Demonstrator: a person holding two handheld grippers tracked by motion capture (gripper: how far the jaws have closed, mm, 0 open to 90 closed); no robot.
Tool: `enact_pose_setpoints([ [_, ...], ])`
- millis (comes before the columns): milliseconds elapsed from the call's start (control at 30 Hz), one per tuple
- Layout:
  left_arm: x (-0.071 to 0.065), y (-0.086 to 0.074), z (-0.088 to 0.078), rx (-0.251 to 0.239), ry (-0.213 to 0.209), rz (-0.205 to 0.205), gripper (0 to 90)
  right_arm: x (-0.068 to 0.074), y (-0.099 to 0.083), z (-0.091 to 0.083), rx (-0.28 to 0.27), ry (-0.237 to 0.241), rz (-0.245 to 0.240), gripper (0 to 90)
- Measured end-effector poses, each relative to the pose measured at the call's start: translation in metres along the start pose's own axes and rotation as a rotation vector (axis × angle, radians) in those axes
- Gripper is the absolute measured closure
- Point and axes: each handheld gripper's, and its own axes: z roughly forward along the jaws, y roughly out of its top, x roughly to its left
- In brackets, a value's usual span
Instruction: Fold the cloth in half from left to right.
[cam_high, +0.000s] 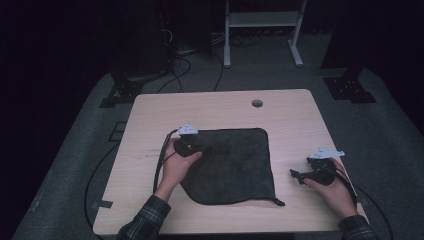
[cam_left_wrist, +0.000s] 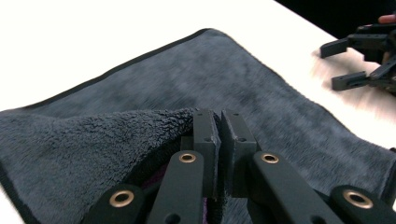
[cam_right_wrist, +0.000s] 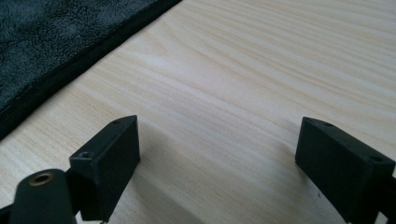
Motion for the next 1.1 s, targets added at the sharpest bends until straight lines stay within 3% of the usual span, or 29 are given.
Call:
enact_pose_setpoints([
  [433, -0.022, 0.024, 0.043, 0.003, -0.104, 0.021, 85.4, 0.000, 0.000, 0.000, 0.000, 0.000, 0.000, 12.9],
  [600, -0.028, 0.028, 0.059, 0.006, -0.135, 0.010, 85.3, 0.000, 0.000, 0.000, 0.000, 0.000, 0.001, 12.9],
  [1100, -0.052, 0.040, 0.107, 0.067, -0.207, 0.037, 85.3, 0.000, 0.000, 0.000, 0.001, 0.000, 0.000, 12.9],
])
